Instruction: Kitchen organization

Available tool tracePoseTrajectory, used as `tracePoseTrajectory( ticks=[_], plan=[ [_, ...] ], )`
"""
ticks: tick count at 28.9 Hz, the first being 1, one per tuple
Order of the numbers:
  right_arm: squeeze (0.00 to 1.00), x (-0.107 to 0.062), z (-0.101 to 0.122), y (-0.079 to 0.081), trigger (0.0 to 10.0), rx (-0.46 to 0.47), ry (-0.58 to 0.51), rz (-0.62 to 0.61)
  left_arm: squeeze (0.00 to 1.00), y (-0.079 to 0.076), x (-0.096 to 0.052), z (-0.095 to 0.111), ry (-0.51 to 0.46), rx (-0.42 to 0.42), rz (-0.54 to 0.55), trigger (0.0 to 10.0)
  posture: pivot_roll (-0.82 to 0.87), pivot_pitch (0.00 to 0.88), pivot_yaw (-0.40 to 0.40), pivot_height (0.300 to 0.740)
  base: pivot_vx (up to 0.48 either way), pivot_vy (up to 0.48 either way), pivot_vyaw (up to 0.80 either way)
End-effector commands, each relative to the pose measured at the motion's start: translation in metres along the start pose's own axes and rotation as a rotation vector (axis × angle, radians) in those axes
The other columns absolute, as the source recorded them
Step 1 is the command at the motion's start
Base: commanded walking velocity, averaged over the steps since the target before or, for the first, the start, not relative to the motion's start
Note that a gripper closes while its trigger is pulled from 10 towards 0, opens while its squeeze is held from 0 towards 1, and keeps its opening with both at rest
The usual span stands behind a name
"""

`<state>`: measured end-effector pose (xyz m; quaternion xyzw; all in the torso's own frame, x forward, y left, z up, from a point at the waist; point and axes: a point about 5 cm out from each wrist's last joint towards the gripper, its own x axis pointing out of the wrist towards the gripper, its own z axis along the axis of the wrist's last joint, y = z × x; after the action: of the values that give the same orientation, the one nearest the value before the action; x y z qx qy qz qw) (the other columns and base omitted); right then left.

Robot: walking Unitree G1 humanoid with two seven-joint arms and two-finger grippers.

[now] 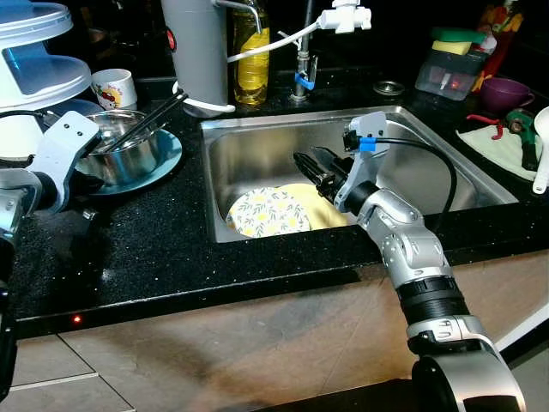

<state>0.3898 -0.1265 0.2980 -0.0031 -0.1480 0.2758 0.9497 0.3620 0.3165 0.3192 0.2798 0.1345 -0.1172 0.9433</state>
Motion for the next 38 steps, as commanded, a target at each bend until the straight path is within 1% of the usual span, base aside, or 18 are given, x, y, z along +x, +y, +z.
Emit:
tracePoseTrajectory(
  ticks=[1,5,9,12,16,18,19,21,24,25,27,28,29,30,31,33,35,38],
  plan=[
    [0.00,0.001,0.002,0.001,10.0,-0.007,-0.002,0.010,0.00,0.005,-0.007,-0.003,0.062,0.031,-0.026,0.0,0.05,0.209,0.000,0.740,0.000,0.000,0.00],
    [0.00,0.001,0.003,0.000,10.0,-0.008,-0.003,0.009,0.00,0.006,-0.016,0.004,0.071,0.071,-0.082,0.0,0.05,0.209,0.000,0.740,0.000,0.000,0.00],
    [0.00,0.000,0.003,-0.002,10.0,-0.007,-0.003,0.006,0.00,-0.004,-0.035,0.017,0.074,0.138,-0.290,0.0,0.05,0.213,0.001,0.740,0.000,0.000,0.00],
    [0.00,0.000,0.003,-0.002,10.0,-0.008,-0.004,0.004,0.00,-0.015,-0.045,0.027,0.015,0.141,-0.421,0.0,0.05,0.213,0.001,0.740,0.000,0.000,0.00],
    [0.00,0.000,0.003,-0.002,10.0,-0.008,-0.005,0.004,0.00,-0.017,-0.052,0.041,-0.068,0.135,-0.449,0.0,0.05,0.214,0.004,0.740,0.000,0.000,0.00],
    [0.00,0.001,0.004,-0.003,10.0,-0.007,-0.006,0.003,0.00,-0.012,-0.059,0.062,-0.201,0.079,-0.426,0.0,0.06,0.216,0.001,0.740,0.000,0.000,0.00],
    [0.00,0.001,0.004,-0.003,10.0,-0.007,-0.006,0.003,0.00,-0.012,-0.059,0.062,-0.201,0.079,-0.426,0.0,0.06,0.216,0.001,0.740,0.000,0.000,0.00],
    [0.00,0.001,0.004,-0.003,10.0,-0.007,-0.006,0.003,0.00,-0.011,-0.063,0.072,-0.273,0.038,-0.426,0.0,0.06,0.217,-0.001,0.740,0.000,0.000,0.00],
    [0.00,0.002,0.005,-0.003,10.0,-0.005,-0.008,0.002,0.00,-0.001,-0.081,0.108,-0.549,-0.129,-0.408,0.0,0.06,0.216,-0.003,0.740,0.000,0.000,0.00],
    [0.00,0.002,0.005,-0.003,10.0,-0.005,-0.008,0.002,0.00,-0.001,-0.081,0.108,-0.549,-0.129,-0.408,0.0,0.06,0.216,-0.003,0.740,0.000,0.000,0.00],
    [0.00,0.002,0.005,-0.004,10.0,-0.002,-0.010,0.001,0.00,0.012,-0.087,0.121,-0.662,-0.229,-0.324,0.0,0.06,0.214,-0.003,0.740,0.000,0.000,0.00],
    [0.00,0.002,0.005,-0.004,10.0,-0.002,-0.010,0.001,0.00,0.012,-0.087,0.121,-0.662,-0.229,-0.324,0.0,0.06,0.214,-0.003,0.740,0.000,0.000,0.00],
    [0.00,0.002,0.005,-0.004,10.0,-0.001,-0.010,0.000,0.00,0.017,-0.086,0.121,-0.668,-0.235,-0.251,0.2,0.06,0.214,-0.003,0.740,0.000,0.000,0.00],
    [0.00,0.003,0.005,-0.004,10.0,0.000,-0.010,0.000,0.00,0.023,-0.080,0.116,-0.615,-0.184,-0.145,0.0,0.06,0.214,-0.005,0.740,0.000,0.000,0.00],
    [0.00,0.003,0.005,-0.004,10.0,0.000,-0.010,0.000,0.00,0.023,-0.080,0.116,-0.615,-0.184,-0.145,0.0,0.06,0.214,-0.005,0.740,0.000,0.000,0.00],
    [0.00,0.003,0.004,-0.004,10.0,0.003,-0.009,0.002,0.00,0.022,-0.058,0.096,-0.455,-0.054,-0.025,0.0,0.07,0.216,-0.010,0.740,0.000,0.000,0.00],
    [0.00,0.003,0.004,-0.004,10.0,0.003,-0.009,0.002,0.00,0.022,-0.058,0.096,-0.455,-0.054,-0.025,0.0,0.07,0.216,-0.010,0.740,0.000,0.000,0.00],
    [0.00,0.005,0.004,-0.003,10.0,0.005,-0.009,0.004,0.00,0.008,-0.017,0.065,-0.219,0.086,0.023,0.0,0.07,0.220,-0.008,0.740,0.000,0.000,0.00]
  ],
)
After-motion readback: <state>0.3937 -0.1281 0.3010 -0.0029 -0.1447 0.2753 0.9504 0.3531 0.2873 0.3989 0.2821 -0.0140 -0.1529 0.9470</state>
